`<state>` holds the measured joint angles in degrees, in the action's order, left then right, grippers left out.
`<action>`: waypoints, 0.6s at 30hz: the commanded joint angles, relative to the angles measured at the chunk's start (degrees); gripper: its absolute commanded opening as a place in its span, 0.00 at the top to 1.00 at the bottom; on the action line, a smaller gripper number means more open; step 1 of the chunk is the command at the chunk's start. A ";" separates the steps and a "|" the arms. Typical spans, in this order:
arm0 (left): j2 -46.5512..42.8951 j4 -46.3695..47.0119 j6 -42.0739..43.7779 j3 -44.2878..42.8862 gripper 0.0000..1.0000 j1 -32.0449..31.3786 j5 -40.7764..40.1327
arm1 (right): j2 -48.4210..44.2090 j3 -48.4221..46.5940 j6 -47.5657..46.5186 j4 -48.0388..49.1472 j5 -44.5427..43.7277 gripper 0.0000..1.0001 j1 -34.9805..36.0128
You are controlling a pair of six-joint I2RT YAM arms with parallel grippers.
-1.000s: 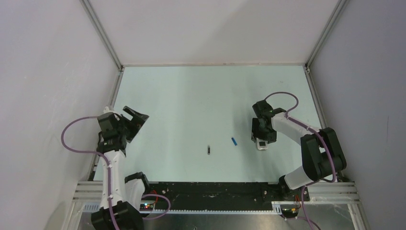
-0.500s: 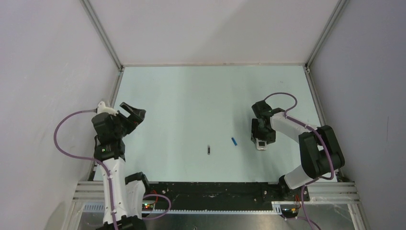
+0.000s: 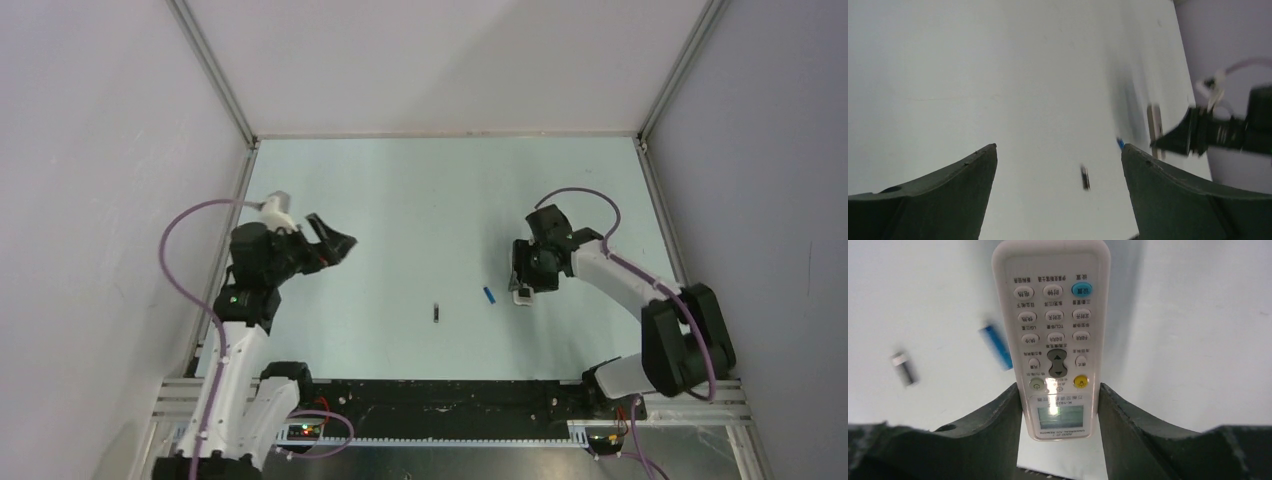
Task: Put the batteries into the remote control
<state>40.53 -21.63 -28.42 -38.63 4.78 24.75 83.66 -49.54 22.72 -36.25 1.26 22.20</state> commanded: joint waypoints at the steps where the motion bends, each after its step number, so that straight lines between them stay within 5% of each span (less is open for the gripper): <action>1: 4.09 2.54 5.89 -4.74 0.03 -13.32 1.02 | -9.32 -0.60 -2.15 5.02 18.90 0.56 1.59; 4: 7.78 2.91 8.19 -7.86 0.01 -19.67 4.02 | -13.79 -0.16 -2.51 8.77 34.73 0.58 3.72; 8: 10.82 5.32 6.38 -12.16 0.00 -25.47 10.88 | -20.45 0.31 -1.17 15.43 45.04 0.57 8.38; 14: 11.71 23.75 -10.17 -11.20 0.00 -32.65 14.36 | -24.62 0.40 9.72 27.89 52.48 0.55 12.18; 18: 12.47 28.82 -13.05 -10.80 0.00 -34.48 13.61 | -24.38 0.41 15.67 37.58 55.07 0.55 14.13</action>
<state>52.47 -3.22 -34.68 -49.41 -28.16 36.49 59.66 -49.30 30.26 -12.43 49.65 34.89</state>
